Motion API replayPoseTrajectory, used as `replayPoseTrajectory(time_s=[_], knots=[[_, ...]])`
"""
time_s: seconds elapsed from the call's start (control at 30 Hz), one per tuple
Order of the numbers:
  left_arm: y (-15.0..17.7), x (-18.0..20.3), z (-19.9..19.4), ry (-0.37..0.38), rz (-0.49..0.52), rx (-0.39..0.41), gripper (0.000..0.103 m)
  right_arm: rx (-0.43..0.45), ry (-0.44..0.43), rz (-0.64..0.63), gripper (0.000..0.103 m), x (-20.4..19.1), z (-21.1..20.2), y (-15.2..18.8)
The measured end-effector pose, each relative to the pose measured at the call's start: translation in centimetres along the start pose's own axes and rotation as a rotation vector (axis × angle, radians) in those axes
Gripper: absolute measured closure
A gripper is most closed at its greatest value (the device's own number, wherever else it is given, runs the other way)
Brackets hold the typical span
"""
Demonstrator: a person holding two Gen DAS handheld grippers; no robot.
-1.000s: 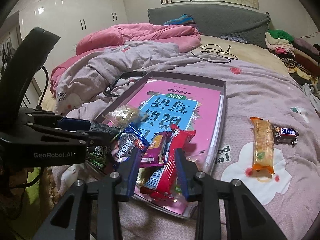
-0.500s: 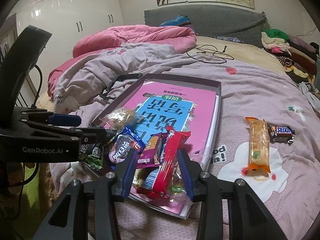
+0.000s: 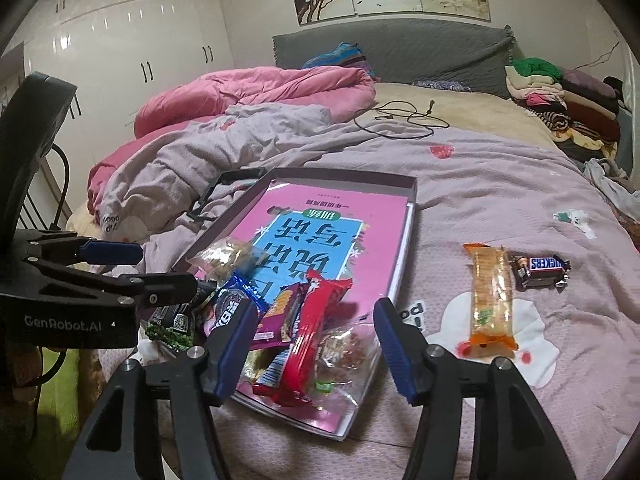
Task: Organize snacks
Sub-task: 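Withdraw both open tools from the tray toward the wafer pack and Snickers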
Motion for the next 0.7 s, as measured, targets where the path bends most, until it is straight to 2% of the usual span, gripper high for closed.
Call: replayPoseTrajectory(time_s=[0.4,0.7], knots=[[-1.6,2.2,-1.7,0.008,0.027,0.032,0.025,0.075,0.023,0.036,0.040,2.6,-2.5,-1.5],[-2.9,4.3,-2.6,0.026,0.057,0.051,0.025,0.134,0.057,0.098,0.038,6.0,-4.5,-3.0]])
Point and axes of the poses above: each gripper's, at about its wrist camera, not at the fingertips, and z roughly the way its jaws point, x to its right, y to its underside, the point moved 6 cm from there along z, roughly the way its jaws point, and after that the axes turned 11 degrees about z, right-handed, at the moved point
